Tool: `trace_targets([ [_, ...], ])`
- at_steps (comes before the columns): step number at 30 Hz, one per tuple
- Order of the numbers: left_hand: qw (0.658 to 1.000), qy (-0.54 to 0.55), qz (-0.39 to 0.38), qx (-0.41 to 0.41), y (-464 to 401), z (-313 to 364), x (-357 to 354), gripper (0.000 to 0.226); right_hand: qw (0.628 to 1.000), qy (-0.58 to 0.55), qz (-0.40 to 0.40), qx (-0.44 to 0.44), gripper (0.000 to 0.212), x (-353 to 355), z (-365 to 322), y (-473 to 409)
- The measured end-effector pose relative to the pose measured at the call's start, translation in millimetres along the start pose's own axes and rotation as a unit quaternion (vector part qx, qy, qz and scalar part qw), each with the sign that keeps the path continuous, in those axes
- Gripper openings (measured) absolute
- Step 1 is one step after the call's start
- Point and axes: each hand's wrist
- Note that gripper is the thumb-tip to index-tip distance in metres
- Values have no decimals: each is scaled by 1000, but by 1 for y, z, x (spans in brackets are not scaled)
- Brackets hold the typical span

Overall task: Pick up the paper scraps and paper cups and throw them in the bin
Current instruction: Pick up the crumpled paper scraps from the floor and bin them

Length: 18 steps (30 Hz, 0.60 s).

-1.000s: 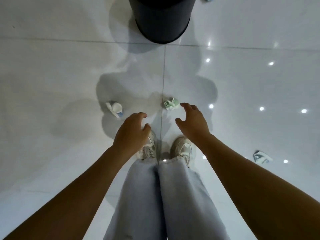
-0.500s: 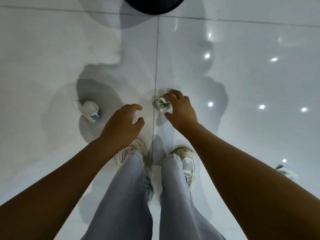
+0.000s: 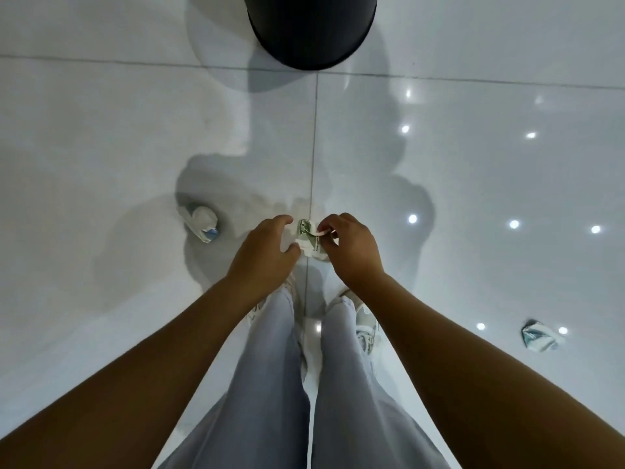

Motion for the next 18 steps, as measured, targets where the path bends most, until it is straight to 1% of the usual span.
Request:
trace_targets([
  [4, 1000, 17, 3, 7, 31, 13, 24, 54, 999, -43, 9, 12, 15, 21, -39, 31],
  [7, 998, 56, -7, 1, 60, 27, 47, 54, 998, -64, 16, 18, 15, 37, -70, 56],
  [10, 997, 76, -15, -25, 93, 43, 71, 50, 997, -75, 19, 13, 17, 54, -101, 79],
  [12, 996, 73, -3, -42, 115, 53, 86, 44, 997, -78, 20, 16, 18, 65, -120, 95],
  [14, 996, 72, 15, -47, 137, 60, 101, 41, 997, -74, 16, 16, 21, 78, -138, 109],
  [18, 997, 60, 39, -23, 180, 68, 138, 38, 999, -37, 3, -4, 34, 107, -173, 136],
])
Point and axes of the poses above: each hand's wrist, its own y-axis away from the middle knuckle, its own x-axis out of the back of the hand, z = x × y, and after that the axes turned 4 degrees about x, right-handed
